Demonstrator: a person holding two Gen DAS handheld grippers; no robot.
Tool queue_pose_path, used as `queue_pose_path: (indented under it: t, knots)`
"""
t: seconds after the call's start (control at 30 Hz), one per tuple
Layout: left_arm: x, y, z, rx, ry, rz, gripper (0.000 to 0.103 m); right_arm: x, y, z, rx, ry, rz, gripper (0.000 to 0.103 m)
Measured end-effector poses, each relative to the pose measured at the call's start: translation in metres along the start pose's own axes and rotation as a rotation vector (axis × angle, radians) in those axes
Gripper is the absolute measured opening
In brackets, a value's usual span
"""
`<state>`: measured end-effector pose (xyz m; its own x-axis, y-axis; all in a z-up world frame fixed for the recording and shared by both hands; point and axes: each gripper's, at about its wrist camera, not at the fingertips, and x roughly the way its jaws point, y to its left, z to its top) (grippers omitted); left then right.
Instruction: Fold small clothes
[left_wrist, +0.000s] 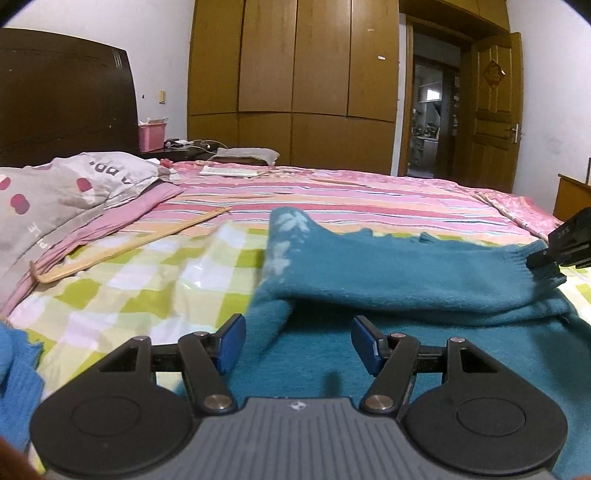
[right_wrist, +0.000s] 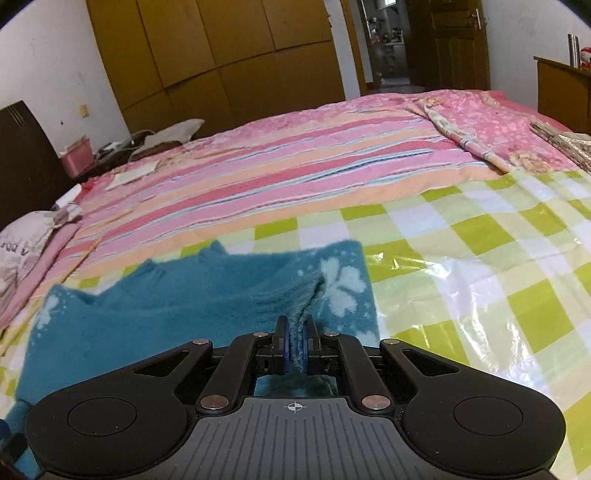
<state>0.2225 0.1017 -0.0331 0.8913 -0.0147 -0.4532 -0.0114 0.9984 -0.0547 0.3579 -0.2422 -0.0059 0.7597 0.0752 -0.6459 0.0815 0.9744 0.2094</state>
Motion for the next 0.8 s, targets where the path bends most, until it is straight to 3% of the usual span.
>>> queue_pose_path:
  t: [0.2, 0.33, 0.5, 0.63, 0.8]
  knots:
    - [-0.017, 0.01, -0.007, 0.013, 0.022, 0.03, 0.068, 0.003, 0.008, -0.012, -0.089, 0.008, -0.069, 0.019]
    - [-0.03, 0.021, -0.012, 0.0, 0.049, 0.059, 0.068, -0.016, 0.007, -0.016, -0.134, -0.014, -0.102, 0.019]
    - [-0.048, 0.032, -0.018, 0.009, 0.093, 0.09, 0.069, -0.043, 0.003, -0.033, -0.139, -0.015, -0.049, 0.019]
    - [-0.05, 0.042, -0.028, 0.026, 0.202, 0.096, 0.069, -0.037, 0.01, -0.058, -0.217, 0.073, -0.059, 0.023]
    - [-0.063, 0.057, -0.032, -0.029, 0.262, 0.053, 0.069, -0.072, 0.009, -0.073, -0.158, 0.105, 0.011, 0.023]
